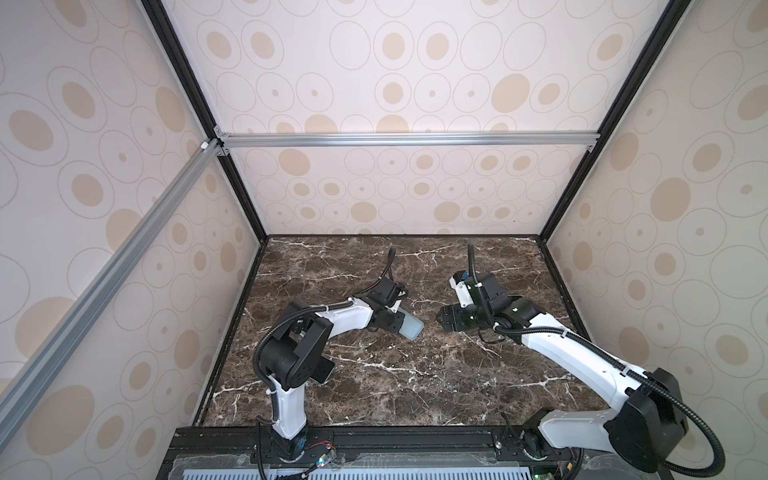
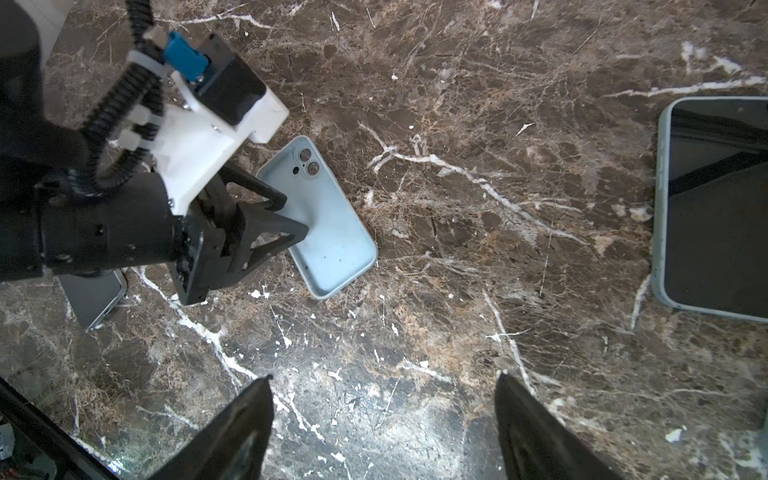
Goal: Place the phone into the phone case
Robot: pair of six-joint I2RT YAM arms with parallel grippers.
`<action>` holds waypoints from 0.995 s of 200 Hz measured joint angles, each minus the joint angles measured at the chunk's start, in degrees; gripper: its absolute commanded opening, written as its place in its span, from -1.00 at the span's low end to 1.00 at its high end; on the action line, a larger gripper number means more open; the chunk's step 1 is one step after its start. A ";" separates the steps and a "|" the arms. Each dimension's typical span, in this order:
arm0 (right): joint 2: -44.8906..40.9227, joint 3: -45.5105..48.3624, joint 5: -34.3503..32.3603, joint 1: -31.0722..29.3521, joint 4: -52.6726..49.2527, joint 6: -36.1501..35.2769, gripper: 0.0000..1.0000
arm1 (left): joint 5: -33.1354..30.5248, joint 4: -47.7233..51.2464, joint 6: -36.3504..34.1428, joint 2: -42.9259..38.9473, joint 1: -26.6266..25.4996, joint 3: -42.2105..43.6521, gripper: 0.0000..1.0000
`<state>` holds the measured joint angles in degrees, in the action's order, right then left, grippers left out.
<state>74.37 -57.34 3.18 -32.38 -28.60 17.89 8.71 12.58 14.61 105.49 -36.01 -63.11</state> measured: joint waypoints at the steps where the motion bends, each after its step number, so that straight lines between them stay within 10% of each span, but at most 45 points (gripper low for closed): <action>1: 0.07 -0.13 -0.09 -0.07 -0.04 0.02 0.69 | 0.00 0.02 0.00 -0.11 0.00 0.07 -0.14; 99: 4.09 -13.53 -15.76 -22.27 -1.86 -3.04 0.85 | -11.89 5.62 3.54 -37.75 2.27 5.40 0.05; 199: 27.26 -21.55 -21.66 -38.64 8.85 -4.02 0.98 | -23.71 21.20 13.20 -64.17 5.64 14.71 0.06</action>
<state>101.62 -78.89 -18.48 -71.02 -19.75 13.87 -15.00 33.78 27.81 41.32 -30.37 -48.40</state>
